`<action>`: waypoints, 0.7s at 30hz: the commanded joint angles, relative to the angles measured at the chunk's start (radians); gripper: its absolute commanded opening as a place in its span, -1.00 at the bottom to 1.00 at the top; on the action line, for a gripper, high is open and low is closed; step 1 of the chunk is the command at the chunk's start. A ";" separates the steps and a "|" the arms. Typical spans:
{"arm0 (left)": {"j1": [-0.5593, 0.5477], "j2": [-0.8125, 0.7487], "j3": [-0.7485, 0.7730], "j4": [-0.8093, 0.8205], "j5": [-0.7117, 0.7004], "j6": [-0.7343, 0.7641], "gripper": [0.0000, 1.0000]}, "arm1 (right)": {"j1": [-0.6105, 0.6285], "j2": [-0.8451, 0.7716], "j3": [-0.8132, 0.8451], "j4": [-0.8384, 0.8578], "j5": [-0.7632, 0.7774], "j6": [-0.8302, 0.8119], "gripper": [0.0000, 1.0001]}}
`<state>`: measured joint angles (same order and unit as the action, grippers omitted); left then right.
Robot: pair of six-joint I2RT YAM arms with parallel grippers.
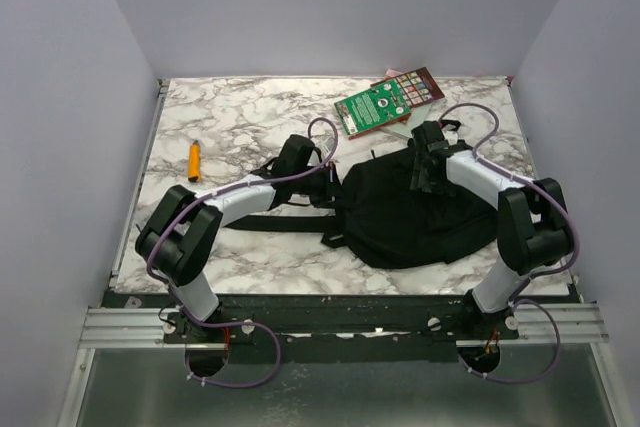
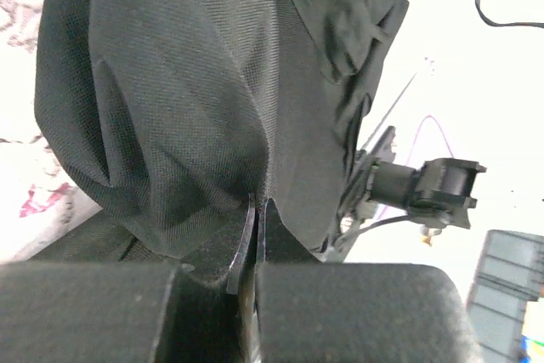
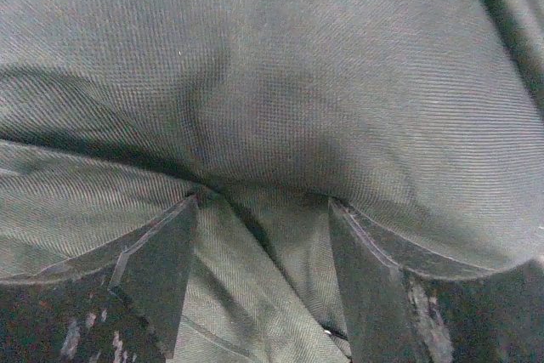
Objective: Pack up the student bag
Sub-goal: Adjust the student bag at the center of the board.
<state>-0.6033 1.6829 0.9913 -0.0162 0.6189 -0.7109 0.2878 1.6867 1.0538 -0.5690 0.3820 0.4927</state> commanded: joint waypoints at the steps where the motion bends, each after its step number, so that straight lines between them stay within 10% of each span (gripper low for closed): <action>1: -0.012 -0.052 -0.116 0.236 0.159 -0.228 -1.00 | -0.013 -0.067 0.065 -0.086 0.104 -0.073 0.38; 12: -0.205 -0.099 -0.272 0.521 0.035 -0.539 -0.92 | -0.011 -0.303 -0.037 -0.066 -0.389 -0.036 0.55; 21: -0.096 -0.218 -0.400 0.463 0.053 -0.468 0.53 | 0.024 -0.311 -0.056 -0.001 -0.587 0.000 0.54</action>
<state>-0.7715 1.5303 0.6373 0.4683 0.6735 -1.2194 0.2871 1.3846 1.0126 -0.6083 -0.0929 0.4721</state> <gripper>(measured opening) 0.608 0.772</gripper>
